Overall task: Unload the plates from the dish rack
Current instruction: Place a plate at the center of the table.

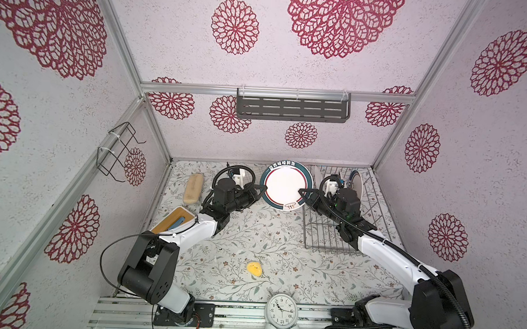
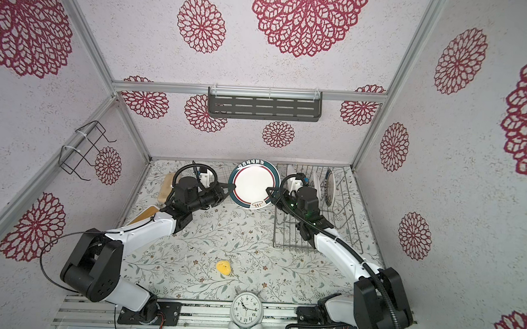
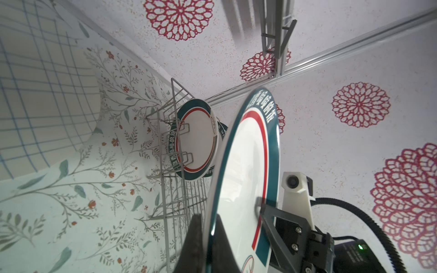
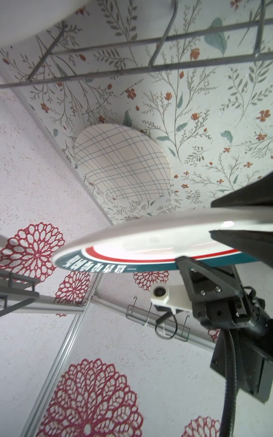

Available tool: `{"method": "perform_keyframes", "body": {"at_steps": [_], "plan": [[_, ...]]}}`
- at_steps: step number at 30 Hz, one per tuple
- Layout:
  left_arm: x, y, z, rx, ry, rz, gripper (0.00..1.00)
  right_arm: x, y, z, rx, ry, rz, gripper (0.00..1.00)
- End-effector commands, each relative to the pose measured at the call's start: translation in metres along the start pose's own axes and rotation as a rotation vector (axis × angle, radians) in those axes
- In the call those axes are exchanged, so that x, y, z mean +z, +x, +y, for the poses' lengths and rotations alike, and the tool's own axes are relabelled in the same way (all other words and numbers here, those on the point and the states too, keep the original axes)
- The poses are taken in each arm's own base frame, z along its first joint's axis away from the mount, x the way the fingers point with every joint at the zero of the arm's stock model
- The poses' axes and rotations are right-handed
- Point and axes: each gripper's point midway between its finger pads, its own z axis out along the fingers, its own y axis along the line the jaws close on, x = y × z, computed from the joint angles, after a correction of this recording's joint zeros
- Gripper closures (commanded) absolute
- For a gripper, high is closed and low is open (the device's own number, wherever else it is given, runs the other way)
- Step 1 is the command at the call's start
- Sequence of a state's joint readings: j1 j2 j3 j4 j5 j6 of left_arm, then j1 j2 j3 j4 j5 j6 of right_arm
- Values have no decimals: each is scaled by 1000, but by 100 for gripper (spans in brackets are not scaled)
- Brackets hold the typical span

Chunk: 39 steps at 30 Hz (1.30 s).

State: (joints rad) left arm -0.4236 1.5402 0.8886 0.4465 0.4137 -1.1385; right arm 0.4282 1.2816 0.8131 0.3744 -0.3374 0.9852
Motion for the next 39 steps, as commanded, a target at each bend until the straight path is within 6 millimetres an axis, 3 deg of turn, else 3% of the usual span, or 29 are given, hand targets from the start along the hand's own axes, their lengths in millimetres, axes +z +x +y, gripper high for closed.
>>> {"method": "perform_keyframes", "body": {"at_steps": [1, 6, 12, 18, 28, 33, 39], "plan": [[-1, -3, 4, 4, -6, -18, 100, -7, -18, 38, -54, -122, -45, 59], [-7, -9, 5, 6, -10, -35, 100, -9, -20, 35, -51, -116, -45, 39], [-21, -18, 14, 22, -56, -51, 100, -14, -25, 28, -50, -95, -63, 28], [-39, -15, 48, 52, -197, -39, 100, -20, -29, 23, -73, -63, -80, 25], [-51, 13, 107, 2, -329, 12, 100, -19, -27, 12, -109, -15, -71, 23], [-50, 26, 125, -25, -353, 42, 100, -18, -19, 11, -137, -19, -28, 22], [-53, 36, 139, -41, -380, 61, 100, -17, -8, -6, -128, 51, 27, 22]]}}
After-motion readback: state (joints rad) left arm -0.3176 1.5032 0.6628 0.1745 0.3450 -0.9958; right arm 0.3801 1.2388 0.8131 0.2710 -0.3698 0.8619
